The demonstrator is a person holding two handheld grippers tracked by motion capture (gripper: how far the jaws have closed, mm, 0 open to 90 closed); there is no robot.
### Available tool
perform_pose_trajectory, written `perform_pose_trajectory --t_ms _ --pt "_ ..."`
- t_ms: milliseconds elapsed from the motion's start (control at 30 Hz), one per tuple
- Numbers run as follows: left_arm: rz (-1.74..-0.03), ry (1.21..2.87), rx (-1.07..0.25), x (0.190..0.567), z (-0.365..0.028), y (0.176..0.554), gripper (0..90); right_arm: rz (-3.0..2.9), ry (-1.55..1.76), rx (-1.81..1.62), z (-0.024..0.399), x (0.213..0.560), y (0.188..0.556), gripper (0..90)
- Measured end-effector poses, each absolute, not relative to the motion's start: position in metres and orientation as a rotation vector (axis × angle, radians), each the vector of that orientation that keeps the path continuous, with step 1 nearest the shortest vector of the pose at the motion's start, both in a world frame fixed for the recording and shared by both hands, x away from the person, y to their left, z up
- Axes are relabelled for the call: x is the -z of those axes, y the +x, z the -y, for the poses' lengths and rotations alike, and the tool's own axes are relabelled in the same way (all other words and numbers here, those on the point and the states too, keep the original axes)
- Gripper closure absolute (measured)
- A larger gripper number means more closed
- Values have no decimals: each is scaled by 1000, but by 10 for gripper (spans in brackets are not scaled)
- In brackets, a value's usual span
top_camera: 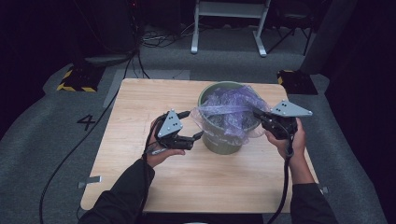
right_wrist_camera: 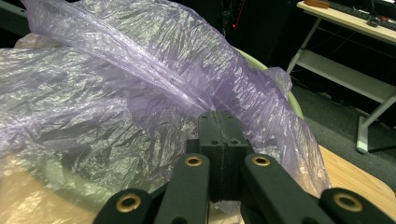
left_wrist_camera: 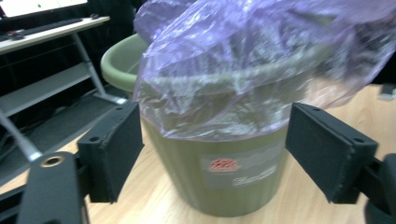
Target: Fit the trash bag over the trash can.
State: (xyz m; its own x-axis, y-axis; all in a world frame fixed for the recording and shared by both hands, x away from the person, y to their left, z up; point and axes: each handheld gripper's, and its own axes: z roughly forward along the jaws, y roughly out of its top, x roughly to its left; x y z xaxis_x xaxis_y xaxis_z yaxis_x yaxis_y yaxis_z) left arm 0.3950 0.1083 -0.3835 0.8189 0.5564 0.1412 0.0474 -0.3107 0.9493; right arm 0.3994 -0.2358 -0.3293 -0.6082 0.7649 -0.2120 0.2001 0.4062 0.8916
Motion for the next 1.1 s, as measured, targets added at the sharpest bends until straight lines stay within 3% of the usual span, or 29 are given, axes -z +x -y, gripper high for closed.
perform_pose_trajectory --t_ms 167,267,333,433,533,867,933,967,1100 --pt "-498 1873 -462 387 -106 415 176 -2069 803 -1185 233 329 400 900" --pt "-522 1872 -484 387 -107 419 361 -2080 801 -1181 233 328 399 900" --pt "-527 1916 -507 387 -105 422 545 -2082 799 -1184 234 328 400 900" --pt "-547 1977 -594 389 -101 427 743 -2070 805 -1180 235 327 399 900" --pt "-546 1961 -601 387 -104 433 891 -2042 814 -1173 237 327 400 900" --pt "-539 1899 -583 375 -118 440 896 -2042 839 -1128 243 330 417 900" --pt "-540 1886 -585 372 -121 440 831 -2035 857 -1137 245 331 421 900" --pt "-538 1880 -594 371 -123 439 853 -2026 862 -1138 246 330 423 900" --pt "-500 1840 -575 365 -129 438 790 -1990 877 -1153 250 326 427 900"
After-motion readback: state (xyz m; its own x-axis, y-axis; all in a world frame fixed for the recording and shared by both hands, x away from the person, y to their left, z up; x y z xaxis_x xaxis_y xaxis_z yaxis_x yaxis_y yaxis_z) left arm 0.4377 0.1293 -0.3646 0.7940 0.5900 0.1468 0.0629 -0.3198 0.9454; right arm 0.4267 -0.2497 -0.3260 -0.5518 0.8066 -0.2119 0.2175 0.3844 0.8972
